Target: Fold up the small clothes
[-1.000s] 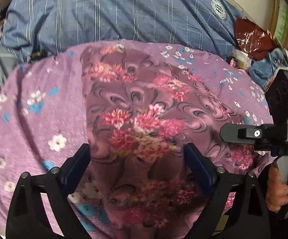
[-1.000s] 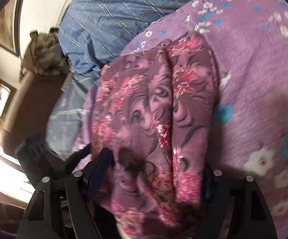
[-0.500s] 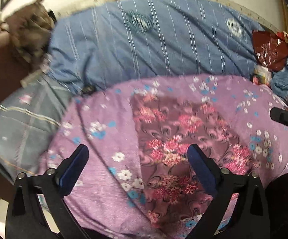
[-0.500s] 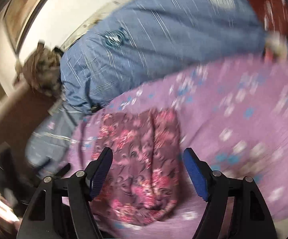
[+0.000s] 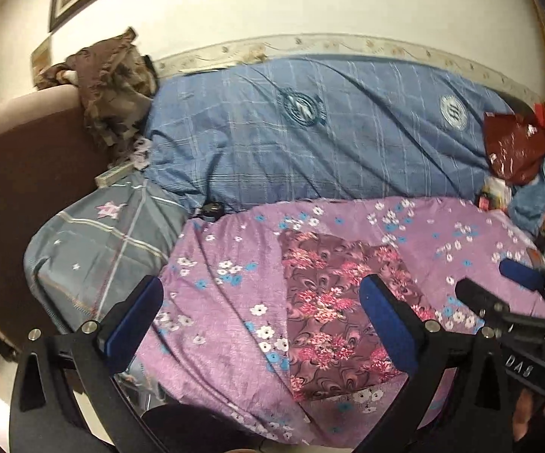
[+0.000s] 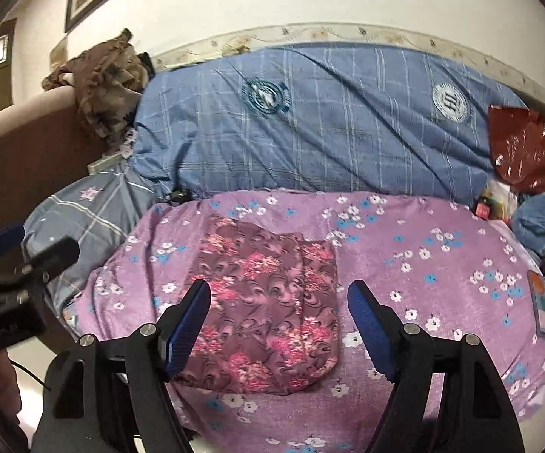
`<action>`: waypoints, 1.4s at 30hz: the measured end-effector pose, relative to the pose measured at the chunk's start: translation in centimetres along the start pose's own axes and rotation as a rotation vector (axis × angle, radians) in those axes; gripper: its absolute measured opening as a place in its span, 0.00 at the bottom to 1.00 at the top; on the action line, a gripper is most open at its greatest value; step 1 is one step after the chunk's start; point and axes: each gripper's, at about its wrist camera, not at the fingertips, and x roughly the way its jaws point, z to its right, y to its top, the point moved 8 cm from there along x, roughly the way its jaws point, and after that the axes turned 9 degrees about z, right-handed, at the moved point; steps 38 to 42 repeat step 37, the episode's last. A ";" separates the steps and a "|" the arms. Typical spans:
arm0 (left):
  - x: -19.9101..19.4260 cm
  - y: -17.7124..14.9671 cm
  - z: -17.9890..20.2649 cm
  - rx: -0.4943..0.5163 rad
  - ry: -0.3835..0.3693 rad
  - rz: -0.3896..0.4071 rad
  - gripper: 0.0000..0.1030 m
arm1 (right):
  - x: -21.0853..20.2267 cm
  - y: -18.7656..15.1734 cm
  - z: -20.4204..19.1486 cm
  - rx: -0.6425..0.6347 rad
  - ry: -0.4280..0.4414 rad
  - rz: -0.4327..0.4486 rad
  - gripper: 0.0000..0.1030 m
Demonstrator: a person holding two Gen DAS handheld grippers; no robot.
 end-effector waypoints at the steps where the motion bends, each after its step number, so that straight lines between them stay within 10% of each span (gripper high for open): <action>1: -0.5 0.2 -0.2 -0.007 0.000 0.007 1.00 | -0.4 0.2 -0.3 0.002 0.000 0.006 0.75; 42: -0.2 1.2 -3.4 -0.098 -0.069 0.030 1.00 | 1.7 0.2 -7.3 -0.126 0.043 -0.028 0.75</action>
